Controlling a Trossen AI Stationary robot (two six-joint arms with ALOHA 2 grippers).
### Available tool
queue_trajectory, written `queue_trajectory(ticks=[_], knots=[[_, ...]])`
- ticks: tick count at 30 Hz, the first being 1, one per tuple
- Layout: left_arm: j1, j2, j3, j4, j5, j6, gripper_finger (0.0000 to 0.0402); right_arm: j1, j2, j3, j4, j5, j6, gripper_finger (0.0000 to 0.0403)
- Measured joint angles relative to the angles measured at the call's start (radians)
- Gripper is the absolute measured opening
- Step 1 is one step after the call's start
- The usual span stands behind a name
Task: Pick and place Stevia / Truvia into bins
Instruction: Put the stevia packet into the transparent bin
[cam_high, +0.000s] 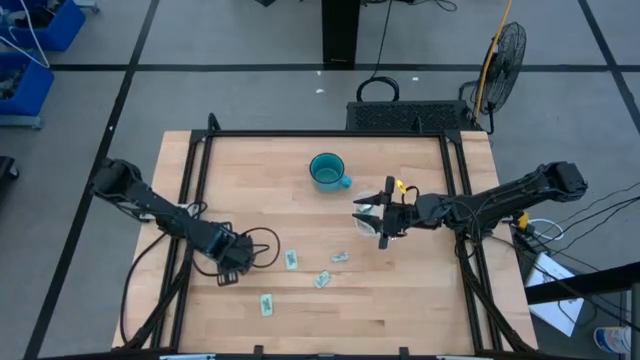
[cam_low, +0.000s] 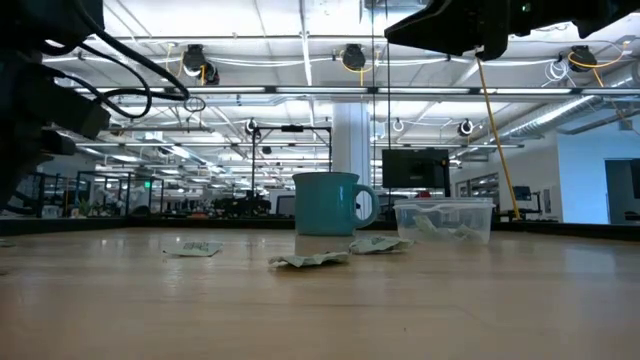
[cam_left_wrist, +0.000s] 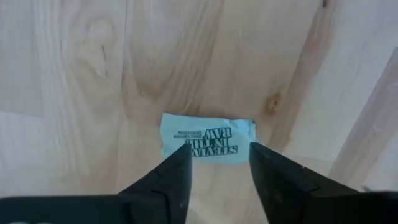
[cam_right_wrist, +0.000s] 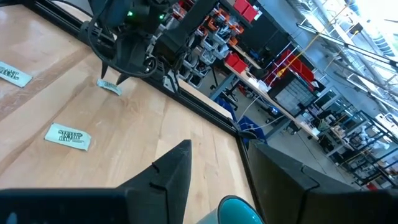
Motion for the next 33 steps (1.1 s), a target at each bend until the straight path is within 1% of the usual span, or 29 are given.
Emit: queue_trajectory(ticks=[5, 9, 14, 19, 23, 25, 27, 33], knots=[[0.000, 0.000, 0.000, 0.035, -0.019, 0.032, 0.0218, 0.000, 0.000, 0.000, 0.000, 0.000, -0.002, 0.0153], [0.000, 0.000, -0.001, 0.039, -0.020, 0.052, 0.0243, 0.000, 0.000, 0.000, 0.000, 0.000, -0.005, 0.0153], [-0.004, 0.000, -0.052, 0.044, 0.020, 0.022, 0.0250, 0.000, 0.000, 0.000, 0.000, 0.001, -0.006, 0.0153], [-0.011, -0.004, -0.101, 0.091, 0.025, 0.016, 0.0250, 0.000, 0.000, 0.000, 0.000, 0.001, -0.006, 0.0153], [-0.012, -0.004, -0.113, 0.104, 0.024, 0.026, 0.0250, 0.000, 0.000, 0.000, 0.000, 0.001, -0.006, 0.0153], [-0.012, -0.004, -0.113, 0.106, 0.022, 0.027, 0.0247, 0.000, 0.000, 0.000, 0.000, 0.001, -0.006, 0.0153], [-0.012, -0.004, -0.114, 0.115, 0.021, 0.034, 0.0235, 0.000, 0.000, 0.000, 0.000, 0.001, -0.006, 0.0153], [-0.012, -0.003, -0.116, 0.139, 0.013, 0.049, 0.0165, 0.000, 0.000, 0.000, 0.000, 0.002, -0.006, 0.0153]])
